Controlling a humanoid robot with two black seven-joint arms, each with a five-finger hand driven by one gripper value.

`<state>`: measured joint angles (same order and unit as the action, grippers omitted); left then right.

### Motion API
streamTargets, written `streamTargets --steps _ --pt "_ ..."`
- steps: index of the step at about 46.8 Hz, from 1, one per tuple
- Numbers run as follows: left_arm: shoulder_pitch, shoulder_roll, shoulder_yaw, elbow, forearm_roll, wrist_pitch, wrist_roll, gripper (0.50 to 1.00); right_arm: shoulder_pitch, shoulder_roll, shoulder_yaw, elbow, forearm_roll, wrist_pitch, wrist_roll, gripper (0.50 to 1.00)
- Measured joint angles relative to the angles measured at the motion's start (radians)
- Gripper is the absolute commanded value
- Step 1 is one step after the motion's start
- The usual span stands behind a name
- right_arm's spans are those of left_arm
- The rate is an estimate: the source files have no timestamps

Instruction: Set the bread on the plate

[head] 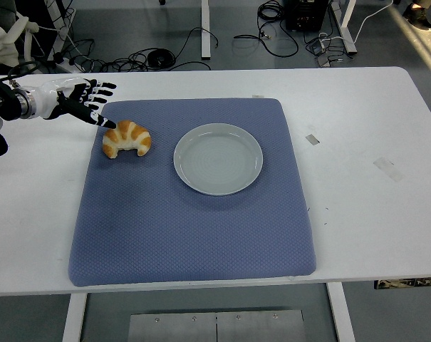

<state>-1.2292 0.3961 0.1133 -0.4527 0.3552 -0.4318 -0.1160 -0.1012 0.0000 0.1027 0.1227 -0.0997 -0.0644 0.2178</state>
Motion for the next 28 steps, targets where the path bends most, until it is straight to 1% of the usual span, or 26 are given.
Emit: streamTargets --steps 4,7,14,20,28 --pt "-0.009 -0.005 0.000 -0.001 0.037 0.000 -0.002 0.983 0.000 0.000 0.000 0.000 0.000 0.000 0.000 1.000" --pt "-0.022 -0.022 0.000 -0.005 0.068 -0.001 -0.002 0.983 0.000 0.000 0.000 0.000 0.000 0.000 0.000 1.000" --pt "-0.032 -0.044 0.009 -0.020 0.089 -0.010 -0.002 0.983 0.000 0.000 0.000 0.000 0.000 0.000 0.000 1.000" --pt "-0.033 -0.044 0.023 -0.029 0.128 -0.010 -0.002 0.981 0.000 0.000 0.000 0.000 0.000 0.000 0.000 1.000" --pt "-0.014 -0.023 0.019 -0.051 0.233 -0.010 -0.002 0.981 0.000 0.000 0.000 0.000 0.000 0.000 0.000 1.000"
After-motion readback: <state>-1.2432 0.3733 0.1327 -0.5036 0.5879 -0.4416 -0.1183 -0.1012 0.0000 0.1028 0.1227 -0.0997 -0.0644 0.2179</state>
